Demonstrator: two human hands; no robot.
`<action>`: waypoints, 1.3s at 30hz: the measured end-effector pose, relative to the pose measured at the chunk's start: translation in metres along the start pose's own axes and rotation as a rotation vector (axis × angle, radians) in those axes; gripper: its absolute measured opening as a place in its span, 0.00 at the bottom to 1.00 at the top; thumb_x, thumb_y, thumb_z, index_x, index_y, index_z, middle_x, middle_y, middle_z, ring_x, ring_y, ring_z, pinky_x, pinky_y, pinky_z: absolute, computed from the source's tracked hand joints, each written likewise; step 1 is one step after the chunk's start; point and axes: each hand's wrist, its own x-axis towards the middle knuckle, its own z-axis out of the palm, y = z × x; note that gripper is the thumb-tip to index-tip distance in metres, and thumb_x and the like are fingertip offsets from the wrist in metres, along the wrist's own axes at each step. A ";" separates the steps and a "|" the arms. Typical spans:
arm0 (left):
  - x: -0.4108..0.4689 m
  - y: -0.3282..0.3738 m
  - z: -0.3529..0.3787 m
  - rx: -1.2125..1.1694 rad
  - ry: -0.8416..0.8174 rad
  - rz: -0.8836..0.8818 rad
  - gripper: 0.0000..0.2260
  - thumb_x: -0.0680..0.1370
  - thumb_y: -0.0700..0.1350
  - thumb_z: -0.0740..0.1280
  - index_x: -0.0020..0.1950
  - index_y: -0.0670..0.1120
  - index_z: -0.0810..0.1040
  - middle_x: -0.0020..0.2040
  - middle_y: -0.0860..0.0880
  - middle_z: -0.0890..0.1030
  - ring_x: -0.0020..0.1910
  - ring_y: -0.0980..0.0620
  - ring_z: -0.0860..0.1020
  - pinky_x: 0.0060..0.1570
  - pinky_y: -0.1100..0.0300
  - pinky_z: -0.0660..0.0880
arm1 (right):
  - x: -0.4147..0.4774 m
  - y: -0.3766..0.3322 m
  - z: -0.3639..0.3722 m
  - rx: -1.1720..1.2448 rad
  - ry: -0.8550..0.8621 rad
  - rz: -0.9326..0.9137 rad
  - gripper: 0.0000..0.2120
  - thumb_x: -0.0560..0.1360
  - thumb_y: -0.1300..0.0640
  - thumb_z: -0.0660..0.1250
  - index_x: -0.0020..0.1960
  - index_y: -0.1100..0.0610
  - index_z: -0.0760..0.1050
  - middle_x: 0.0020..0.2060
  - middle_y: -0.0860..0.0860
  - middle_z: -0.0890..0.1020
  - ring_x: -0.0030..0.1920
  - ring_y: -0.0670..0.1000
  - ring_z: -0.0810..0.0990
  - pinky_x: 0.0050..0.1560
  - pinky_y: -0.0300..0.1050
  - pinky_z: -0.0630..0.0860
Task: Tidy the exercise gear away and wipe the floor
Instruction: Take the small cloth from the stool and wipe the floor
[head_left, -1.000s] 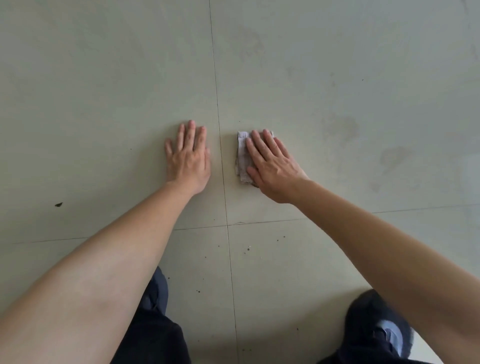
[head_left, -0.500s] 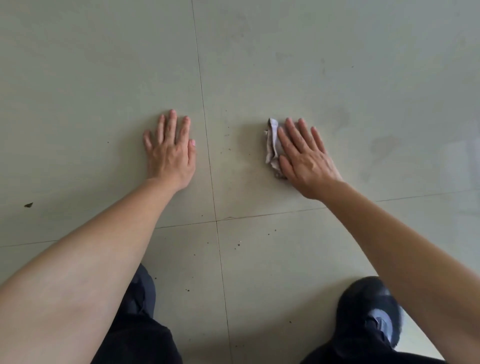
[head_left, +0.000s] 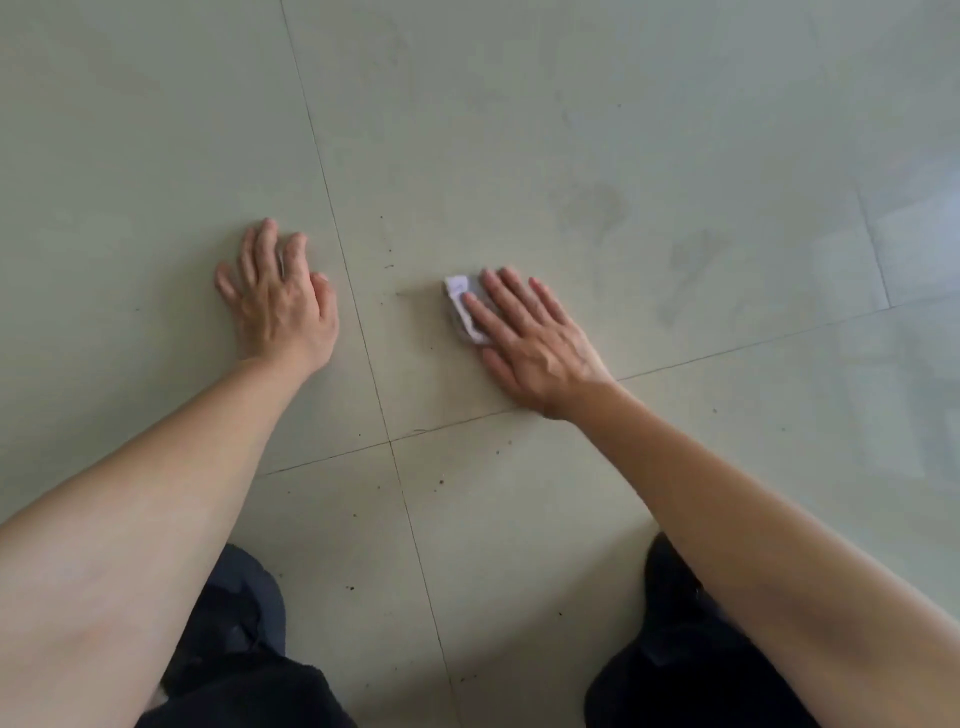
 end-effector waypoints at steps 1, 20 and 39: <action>0.000 -0.001 0.000 -0.003 0.000 0.010 0.20 0.78 0.47 0.57 0.68 0.41 0.68 0.74 0.38 0.64 0.72 0.37 0.62 0.66 0.37 0.58 | -0.001 0.025 -0.005 -0.007 0.026 0.163 0.27 0.83 0.46 0.52 0.80 0.54 0.56 0.78 0.58 0.58 0.79 0.57 0.53 0.78 0.56 0.52; 0.030 -0.021 -0.018 -0.037 -0.047 -0.001 0.23 0.76 0.38 0.61 0.71 0.44 0.70 0.75 0.43 0.67 0.73 0.42 0.65 0.62 0.42 0.63 | 0.082 0.015 -0.012 0.051 -0.013 -0.053 0.26 0.83 0.46 0.51 0.79 0.53 0.58 0.78 0.57 0.60 0.78 0.58 0.55 0.77 0.55 0.50; 0.056 -0.030 -0.031 -0.170 0.151 -0.074 0.20 0.71 0.38 0.55 0.55 0.44 0.83 0.54 0.44 0.84 0.51 0.38 0.77 0.50 0.51 0.73 | 0.167 0.010 -0.013 0.086 0.000 0.016 0.25 0.83 0.52 0.53 0.79 0.51 0.57 0.78 0.57 0.58 0.78 0.58 0.54 0.77 0.55 0.47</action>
